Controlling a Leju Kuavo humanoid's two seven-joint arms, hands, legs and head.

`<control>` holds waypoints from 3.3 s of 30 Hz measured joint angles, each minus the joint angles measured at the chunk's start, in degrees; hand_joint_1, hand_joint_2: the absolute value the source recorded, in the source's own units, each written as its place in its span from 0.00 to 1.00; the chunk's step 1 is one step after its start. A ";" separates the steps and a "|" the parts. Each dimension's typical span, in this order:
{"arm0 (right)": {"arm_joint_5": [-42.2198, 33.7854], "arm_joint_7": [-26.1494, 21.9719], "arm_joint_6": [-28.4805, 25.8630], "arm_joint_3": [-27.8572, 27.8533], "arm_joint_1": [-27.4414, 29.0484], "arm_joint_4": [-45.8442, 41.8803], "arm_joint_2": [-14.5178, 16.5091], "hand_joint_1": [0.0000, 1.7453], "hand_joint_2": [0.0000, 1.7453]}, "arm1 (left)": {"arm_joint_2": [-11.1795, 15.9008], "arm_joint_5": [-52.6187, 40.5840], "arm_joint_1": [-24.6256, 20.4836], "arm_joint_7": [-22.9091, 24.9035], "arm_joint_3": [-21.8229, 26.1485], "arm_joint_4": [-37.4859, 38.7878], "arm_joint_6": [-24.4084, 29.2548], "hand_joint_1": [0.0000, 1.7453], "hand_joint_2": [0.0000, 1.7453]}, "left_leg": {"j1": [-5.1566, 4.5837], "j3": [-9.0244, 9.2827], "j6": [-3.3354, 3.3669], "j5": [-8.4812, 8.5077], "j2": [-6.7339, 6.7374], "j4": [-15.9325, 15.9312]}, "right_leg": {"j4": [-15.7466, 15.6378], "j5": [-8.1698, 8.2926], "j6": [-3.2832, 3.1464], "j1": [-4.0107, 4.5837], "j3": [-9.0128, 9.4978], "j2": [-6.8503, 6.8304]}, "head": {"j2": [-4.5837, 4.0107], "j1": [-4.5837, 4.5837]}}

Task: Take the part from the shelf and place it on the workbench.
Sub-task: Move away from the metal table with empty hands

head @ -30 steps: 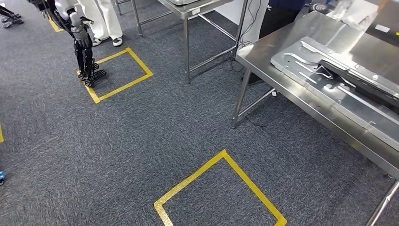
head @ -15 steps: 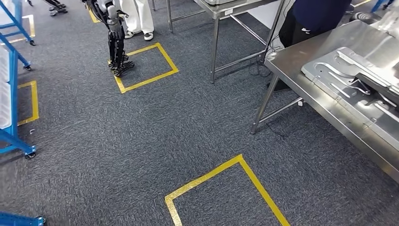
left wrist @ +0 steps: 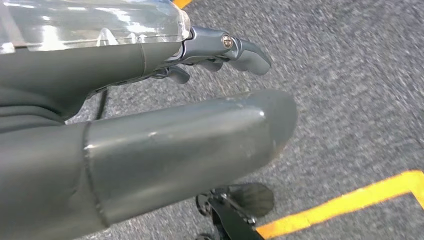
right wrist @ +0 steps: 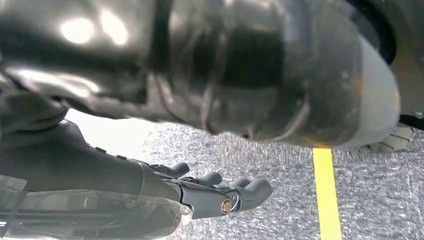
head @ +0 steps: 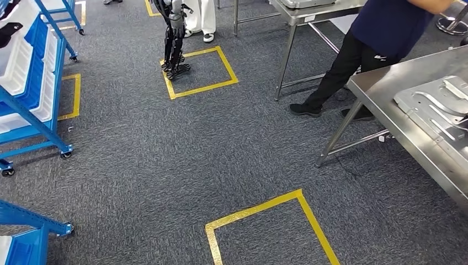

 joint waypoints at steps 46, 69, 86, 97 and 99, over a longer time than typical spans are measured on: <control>-0.43 0.02 1.86 -1.28 0.43 0.05 -2.52 0.00 0.00 | -2.45 -0.56 -0.49 0.26 -0.03 0.58 1.30 0.00 0.00 | 0.06 -1.52 0.48 1.19 -8.99 0.10 | -0.91 2.69 -6.52 3.63 -1.82 9.70 | 0.00 -0.09; 1.49 0.73 4.86 -1.21 -0.24 0.38 -2.93 0.00 0.00 | -2.02 -0.54 -0.70 1.85 -0.02 0.76 4.36 0.00 0.00 | 0.53 -2.41 0.16 1.03 -3.73 1.48 | 16.54 -7.85 -0.29 -0.43 -7.61 5.35 | 0.00 -0.17; 2.01 -0.35 4.25 -1.07 -0.11 0.66 -1.01 0.00 0.00 | -2.33 -0.56 -0.55 1.93 -0.02 0.76 8.29 0.00 0.00 | 0.46 -5.22 -2.22 -3.76 -1.28 11.35 | 0.16 1.17 -2.98 0.78 -1.57 1.55 | 0.00 -0.23; 1.98 -0.25 4.27 -1.04 -0.24 0.64 -0.86 0.00 0.00 | -2.29 -0.58 -0.72 2.13 -0.02 0.76 7.78 0.00 0.00 | 0.24 0.57 0.98 0.71 -1.55 -0.90 | 11.48 -6.09 -0.30 0.30 -5.88 4.64 | 0.00 -0.19; 1.97 -0.25 4.27 -1.04 -0.17 0.64 -0.95 0.00 0.00 | -2.25 -0.58 -0.74 2.13 -0.02 0.76 7.58 0.00 0.00 | 0.26 0.34 0.99 0.90 -2.74 -0.85 | 16.74 -7.60 0.03 -0.10 -8.26 5.19 | 0.00 -0.19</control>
